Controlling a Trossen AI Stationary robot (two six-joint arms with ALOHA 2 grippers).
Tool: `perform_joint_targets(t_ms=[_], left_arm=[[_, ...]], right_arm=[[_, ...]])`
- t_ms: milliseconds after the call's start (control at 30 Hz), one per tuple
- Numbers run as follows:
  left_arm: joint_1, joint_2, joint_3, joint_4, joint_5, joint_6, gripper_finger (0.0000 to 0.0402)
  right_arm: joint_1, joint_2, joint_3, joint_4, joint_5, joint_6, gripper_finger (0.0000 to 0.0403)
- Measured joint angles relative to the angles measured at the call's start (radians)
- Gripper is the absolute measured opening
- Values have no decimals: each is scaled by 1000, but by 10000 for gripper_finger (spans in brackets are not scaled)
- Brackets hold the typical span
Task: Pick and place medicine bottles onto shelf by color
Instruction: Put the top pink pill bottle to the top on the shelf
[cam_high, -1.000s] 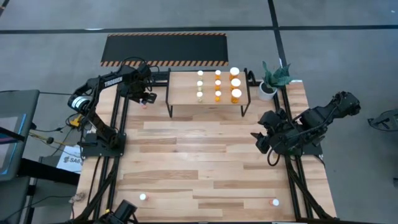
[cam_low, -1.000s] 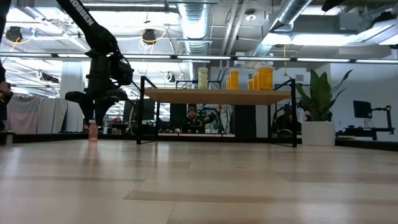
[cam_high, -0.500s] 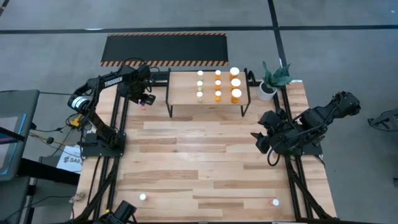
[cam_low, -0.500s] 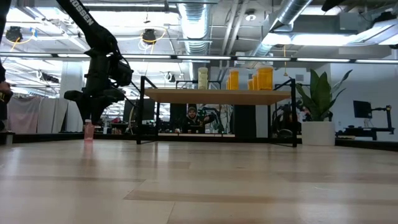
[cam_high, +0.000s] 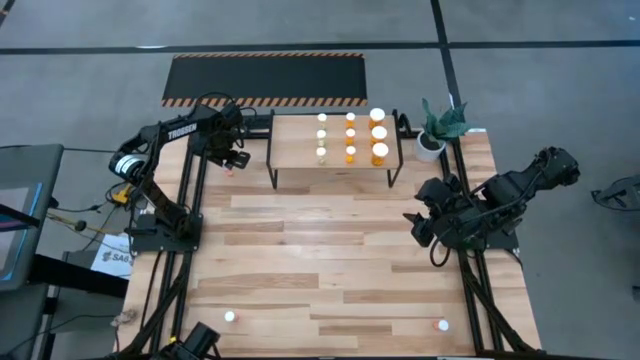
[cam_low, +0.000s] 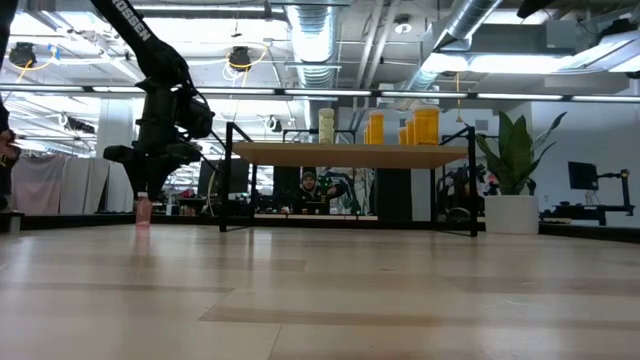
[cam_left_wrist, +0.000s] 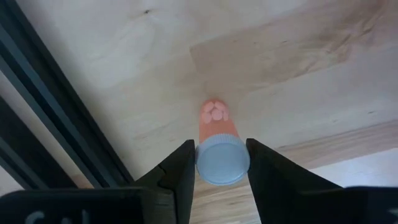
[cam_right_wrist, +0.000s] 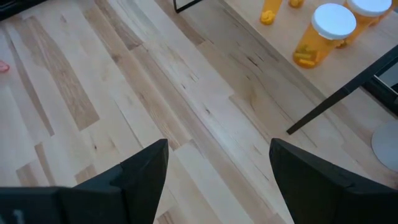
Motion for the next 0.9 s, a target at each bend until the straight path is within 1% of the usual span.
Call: perform_joint_targets(t_ms=[133, 333, 533, 700, 833, 900], left_arm=[[0, 0, 0, 3, 0, -1, 106], [0, -3, 0, 3, 0, 7, 113], [0, -52, 29, -29, 0, 21, 109], [-5, -97, 119, -174, 7, 68, 110], [-33, -134, 225, -328, 7, 106, 110], [-55, -152, 289, -380, 7, 107, 110]], right_arm=[[0, 0, 0, 0, 0, 0, 302], [0, 0, 0, 0, 0, 0, 302], [0, 0, 0, 0, 0, 0, 302], [0, 0, 0, 0, 0, 0, 302], [0, 0, 0, 0, 0, 0, 302], [-1, 0, 0, 0, 0, -1, 302]])
